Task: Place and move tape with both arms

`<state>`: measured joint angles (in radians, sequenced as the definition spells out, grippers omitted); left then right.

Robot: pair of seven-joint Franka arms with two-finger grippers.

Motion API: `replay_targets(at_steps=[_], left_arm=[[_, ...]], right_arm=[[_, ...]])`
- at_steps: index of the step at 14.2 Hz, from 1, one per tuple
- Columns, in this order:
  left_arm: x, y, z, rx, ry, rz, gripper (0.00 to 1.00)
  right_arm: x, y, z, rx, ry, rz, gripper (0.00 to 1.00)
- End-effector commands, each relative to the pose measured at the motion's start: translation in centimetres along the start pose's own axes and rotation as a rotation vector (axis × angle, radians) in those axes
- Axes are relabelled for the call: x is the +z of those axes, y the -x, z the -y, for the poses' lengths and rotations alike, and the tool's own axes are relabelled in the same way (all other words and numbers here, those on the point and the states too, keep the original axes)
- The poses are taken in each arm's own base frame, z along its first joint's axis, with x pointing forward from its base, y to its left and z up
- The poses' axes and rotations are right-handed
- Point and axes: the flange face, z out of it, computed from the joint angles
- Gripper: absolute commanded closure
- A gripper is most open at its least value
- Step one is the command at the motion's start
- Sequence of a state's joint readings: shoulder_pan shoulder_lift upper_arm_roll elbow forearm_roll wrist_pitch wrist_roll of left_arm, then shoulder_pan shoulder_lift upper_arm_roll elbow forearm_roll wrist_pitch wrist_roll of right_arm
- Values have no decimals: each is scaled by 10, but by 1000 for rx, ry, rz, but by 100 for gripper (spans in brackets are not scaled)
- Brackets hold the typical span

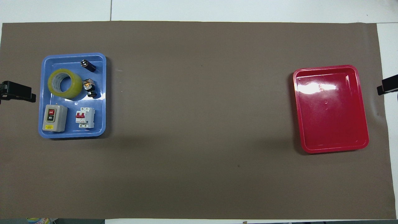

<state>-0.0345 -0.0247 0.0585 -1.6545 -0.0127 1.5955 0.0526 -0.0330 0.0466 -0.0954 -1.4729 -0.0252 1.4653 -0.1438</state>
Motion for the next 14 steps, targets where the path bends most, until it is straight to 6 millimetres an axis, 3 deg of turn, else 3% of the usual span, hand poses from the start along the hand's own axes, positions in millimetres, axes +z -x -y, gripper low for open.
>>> replay_targets(at_steps=[1, 14], left_arm=[[-3, 8, 1, -13, -10, -14, 0], [-4, 9, 1, 15, -10, -9, 0]], right_arm=[[-2, 3, -2, 4, -8, -9, 0], [-2, 3, -2, 4, -8, -9, 0]])
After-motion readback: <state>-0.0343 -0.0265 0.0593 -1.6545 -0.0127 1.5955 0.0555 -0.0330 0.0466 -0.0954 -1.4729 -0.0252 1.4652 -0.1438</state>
